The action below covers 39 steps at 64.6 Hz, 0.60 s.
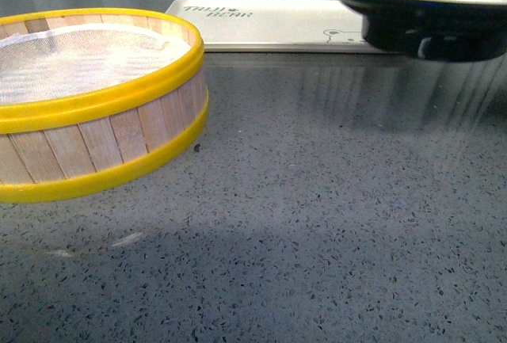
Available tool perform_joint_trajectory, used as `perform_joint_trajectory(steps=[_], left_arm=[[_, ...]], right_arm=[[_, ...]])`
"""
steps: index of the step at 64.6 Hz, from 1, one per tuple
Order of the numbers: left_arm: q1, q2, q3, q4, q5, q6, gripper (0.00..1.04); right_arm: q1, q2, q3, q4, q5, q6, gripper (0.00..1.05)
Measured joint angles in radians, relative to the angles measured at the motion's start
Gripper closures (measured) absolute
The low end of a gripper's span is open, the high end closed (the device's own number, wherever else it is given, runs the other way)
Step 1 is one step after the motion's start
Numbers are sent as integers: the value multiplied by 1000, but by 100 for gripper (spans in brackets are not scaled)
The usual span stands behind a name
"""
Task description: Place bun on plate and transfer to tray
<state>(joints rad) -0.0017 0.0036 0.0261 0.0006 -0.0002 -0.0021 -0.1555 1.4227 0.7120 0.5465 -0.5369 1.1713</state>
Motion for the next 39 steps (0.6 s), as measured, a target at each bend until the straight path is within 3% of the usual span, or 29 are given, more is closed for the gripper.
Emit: perform_joint_trajectory(steps=[17, 39], left_arm=[[0, 0, 0, 0, 0, 0, 7], [0, 0, 0, 0, 0, 0, 7]], right_arm=[[-87, 129, 149, 22, 64, 18, 102], [34, 329, 343, 14, 150, 22, 102]])
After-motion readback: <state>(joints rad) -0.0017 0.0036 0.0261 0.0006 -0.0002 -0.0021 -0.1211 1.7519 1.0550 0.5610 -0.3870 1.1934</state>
